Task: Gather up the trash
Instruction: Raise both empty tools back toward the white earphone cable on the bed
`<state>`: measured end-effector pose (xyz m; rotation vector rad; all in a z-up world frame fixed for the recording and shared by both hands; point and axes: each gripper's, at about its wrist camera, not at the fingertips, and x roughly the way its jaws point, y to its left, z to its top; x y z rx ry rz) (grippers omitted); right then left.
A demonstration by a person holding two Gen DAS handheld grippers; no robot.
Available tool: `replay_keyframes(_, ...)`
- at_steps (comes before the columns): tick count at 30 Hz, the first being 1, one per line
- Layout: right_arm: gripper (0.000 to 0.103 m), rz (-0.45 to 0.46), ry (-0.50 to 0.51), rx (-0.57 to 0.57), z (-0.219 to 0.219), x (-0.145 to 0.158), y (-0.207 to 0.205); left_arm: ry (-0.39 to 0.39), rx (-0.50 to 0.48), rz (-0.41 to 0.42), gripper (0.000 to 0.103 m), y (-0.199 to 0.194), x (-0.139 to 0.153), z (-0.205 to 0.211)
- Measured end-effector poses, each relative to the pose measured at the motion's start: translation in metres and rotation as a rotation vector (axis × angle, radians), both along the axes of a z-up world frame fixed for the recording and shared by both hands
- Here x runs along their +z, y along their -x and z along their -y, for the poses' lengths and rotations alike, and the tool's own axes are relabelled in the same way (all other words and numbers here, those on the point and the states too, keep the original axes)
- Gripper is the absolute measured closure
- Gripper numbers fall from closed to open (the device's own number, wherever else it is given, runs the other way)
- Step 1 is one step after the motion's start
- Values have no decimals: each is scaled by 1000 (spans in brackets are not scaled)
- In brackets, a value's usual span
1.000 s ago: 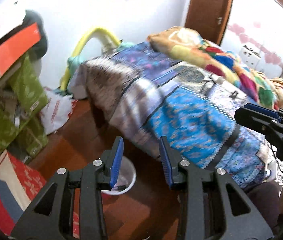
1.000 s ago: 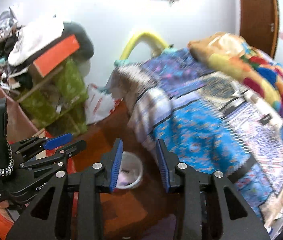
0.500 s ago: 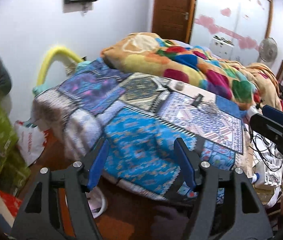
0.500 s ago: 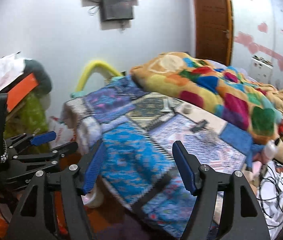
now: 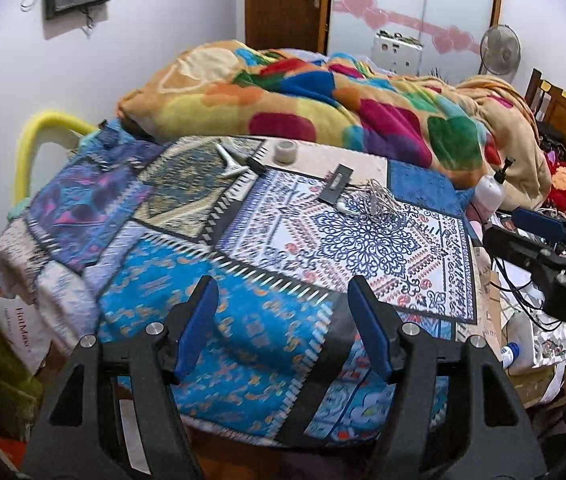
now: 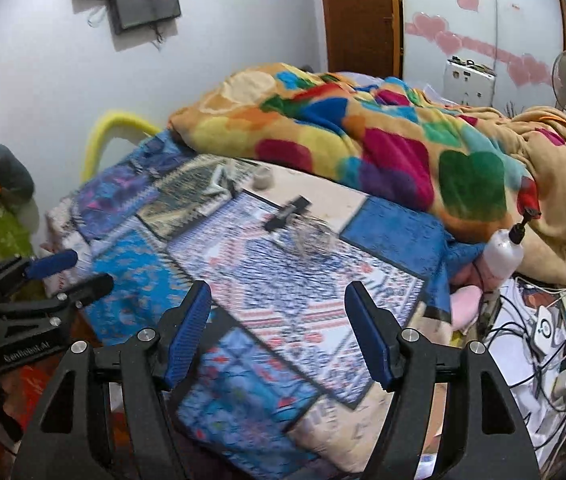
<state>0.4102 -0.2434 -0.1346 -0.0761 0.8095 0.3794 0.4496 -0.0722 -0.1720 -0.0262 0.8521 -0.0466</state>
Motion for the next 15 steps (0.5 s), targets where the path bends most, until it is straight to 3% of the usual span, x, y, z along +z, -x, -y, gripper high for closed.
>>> replay_keyframes(10,37,-179,-69,49,8,-58,-83,-11,-34,-43,37,-56,-38,14)
replay_keyframes(12,37,-178,-85,64,6,-66,-96,-12,-34,-56,37,-66,-46,13)
replay_keyframes(15,37,-181,-14,106,-7,-78,-112,5,-32,-76,37,-79,-54,10)
